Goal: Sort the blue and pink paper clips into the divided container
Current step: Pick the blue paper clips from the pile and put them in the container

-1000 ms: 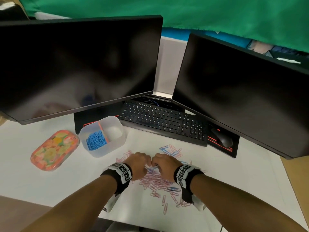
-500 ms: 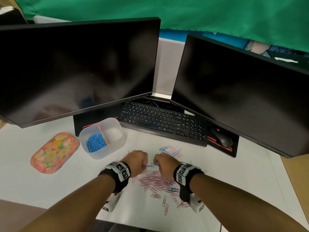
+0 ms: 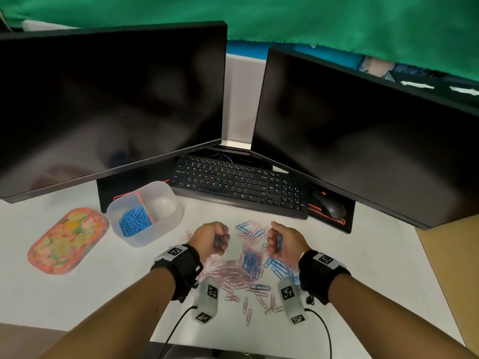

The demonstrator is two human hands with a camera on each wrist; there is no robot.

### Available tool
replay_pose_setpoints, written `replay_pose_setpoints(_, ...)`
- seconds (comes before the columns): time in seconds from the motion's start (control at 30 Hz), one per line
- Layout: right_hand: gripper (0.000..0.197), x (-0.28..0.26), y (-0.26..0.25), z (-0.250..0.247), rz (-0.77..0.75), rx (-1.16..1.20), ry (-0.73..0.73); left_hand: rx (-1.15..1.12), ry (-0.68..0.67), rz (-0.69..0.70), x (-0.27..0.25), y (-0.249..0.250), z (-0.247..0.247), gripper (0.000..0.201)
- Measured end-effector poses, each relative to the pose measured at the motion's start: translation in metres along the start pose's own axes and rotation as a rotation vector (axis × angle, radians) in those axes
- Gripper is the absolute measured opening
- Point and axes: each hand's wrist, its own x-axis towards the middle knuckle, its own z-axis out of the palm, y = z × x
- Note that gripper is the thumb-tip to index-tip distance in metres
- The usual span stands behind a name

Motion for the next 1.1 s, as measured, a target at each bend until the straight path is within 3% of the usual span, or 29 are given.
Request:
replay_pose_setpoints(0.23, 0.029, -0.016, 0.013, -0.035, -0.105, -0.208, 0.011, -0.028, -0.045, -0.043, 0.004, -0.009, 0.018, 0.022)
replay_pose_setpoints(0.33, 0.028, -0.022, 0.019, -0.043, -0.158, -0.392, -0.032, 0.201, -0.046, 0.014, 0.002, -0.012, 0.028, 0.025)
replay_pose_setpoints(0.47, 0.028, -0.024, 0.026, -0.039, -0.159, -0.688, -0.134, 0.671, -0.096, 0.257, 0.003, -0.023, 0.047, 0.011)
replay_pose_setpoints(0.6, 0.025, -0.029, 0.023, -0.022, -0.164, -0.793, -0.185, 0.799, -0.131, 0.338, -0.005, -0.026, 0.069, 0.01)
replay_pose_setpoints(0.77, 0.027, -0.037, 0.011, -0.018, -0.189, -0.761, -0.17, 0.648, -0.091, 0.239, -0.006, -0.022, 0.075, 0.012)
replay_pose_setpoints(0.93, 0.015, -0.039, 0.016, -0.052, -0.377, -1.044, 0.077, 0.258, -0.002, 0.134, -0.006, -0.01, 0.065, 0.014)
replay_pose_setpoints(1.1, 0.012, -0.041, 0.035, -0.049, -0.371, -1.187, 0.082, 0.114, 0.035, 0.084, -0.005, -0.012, 0.06, 0.022)
